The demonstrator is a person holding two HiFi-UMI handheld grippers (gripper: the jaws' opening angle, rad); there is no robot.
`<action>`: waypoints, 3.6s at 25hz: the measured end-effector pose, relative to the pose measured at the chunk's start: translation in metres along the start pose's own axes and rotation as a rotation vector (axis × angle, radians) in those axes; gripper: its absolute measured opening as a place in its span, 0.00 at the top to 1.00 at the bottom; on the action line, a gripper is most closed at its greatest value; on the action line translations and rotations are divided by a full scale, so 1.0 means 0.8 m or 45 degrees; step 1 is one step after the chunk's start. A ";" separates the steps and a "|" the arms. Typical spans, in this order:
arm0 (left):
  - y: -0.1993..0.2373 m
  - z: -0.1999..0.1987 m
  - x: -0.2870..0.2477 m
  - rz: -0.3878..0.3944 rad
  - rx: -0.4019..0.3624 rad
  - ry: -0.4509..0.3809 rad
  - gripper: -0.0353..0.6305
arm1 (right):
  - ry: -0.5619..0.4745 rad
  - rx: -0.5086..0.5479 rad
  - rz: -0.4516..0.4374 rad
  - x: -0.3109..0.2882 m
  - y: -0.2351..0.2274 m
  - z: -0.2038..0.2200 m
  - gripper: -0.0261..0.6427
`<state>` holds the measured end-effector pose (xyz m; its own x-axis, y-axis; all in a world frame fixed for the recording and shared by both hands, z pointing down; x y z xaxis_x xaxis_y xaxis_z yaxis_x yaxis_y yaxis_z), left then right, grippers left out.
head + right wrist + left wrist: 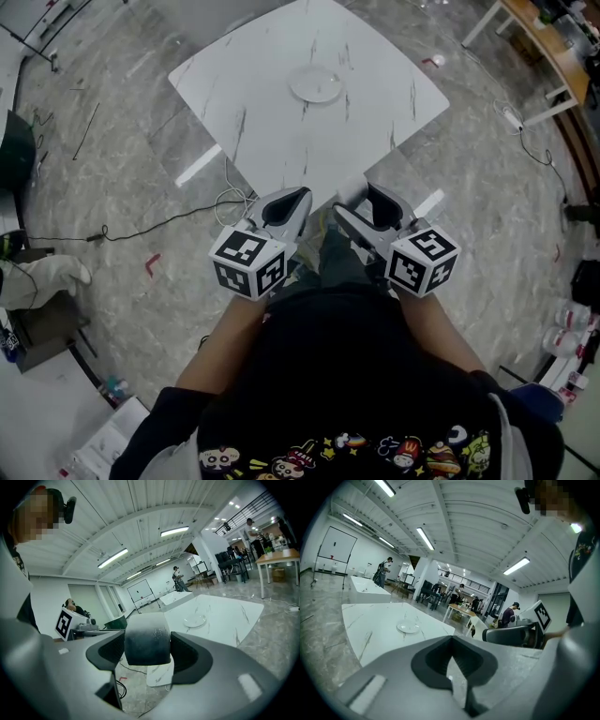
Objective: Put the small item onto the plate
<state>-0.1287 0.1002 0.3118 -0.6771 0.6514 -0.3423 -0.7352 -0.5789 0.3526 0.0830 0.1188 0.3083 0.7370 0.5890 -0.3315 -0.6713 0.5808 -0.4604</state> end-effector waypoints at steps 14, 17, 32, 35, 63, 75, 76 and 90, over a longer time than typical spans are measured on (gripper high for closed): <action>0.063 -0.031 -0.077 -0.127 0.031 0.012 0.95 | 0.095 0.033 -0.084 -0.080 -0.095 -0.047 0.47; 0.076 -0.042 -0.098 -0.156 0.040 0.039 0.95 | 0.131 0.029 -0.104 -0.099 -0.119 -0.063 0.47; 0.154 -0.061 -0.200 -0.296 0.157 0.157 0.95 | 0.321 0.030 -0.130 -0.218 -0.260 -0.109 0.47; 0.166 -0.058 -0.211 -0.322 0.185 0.172 0.95 | 0.356 0.041 -0.130 -0.241 -0.282 -0.113 0.47; 0.219 -0.038 -0.234 -0.479 0.320 0.270 0.95 | 0.636 0.214 -0.078 -0.385 -0.386 -0.111 0.47; 0.227 -0.030 -0.231 -0.492 0.363 0.266 0.95 | 0.760 0.307 -0.010 -0.418 -0.400 -0.102 0.47; 0.228 -0.029 -0.231 -0.493 0.366 0.266 0.95 | 0.766 0.314 -0.008 -0.420 -0.401 -0.101 0.47; 0.231 -0.027 -0.229 -0.512 0.394 0.247 0.95 | 0.911 0.446 0.002 -0.456 -0.403 -0.108 0.47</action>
<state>-0.1410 -0.1371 0.4209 -0.3594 0.6720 -0.6475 -0.9137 -0.1122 0.3907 0.0372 -0.3320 0.5067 0.5278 0.1555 -0.8350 -0.5709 0.7929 -0.2131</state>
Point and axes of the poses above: the fingertips, and each gripper's own axes: x backward along the fingers, y to its left, z out of its underside, the point moved 10 cm from there along x, backward along the fingers, and after that the axes turned 5 degrees about -z, right-handed, at the moved point
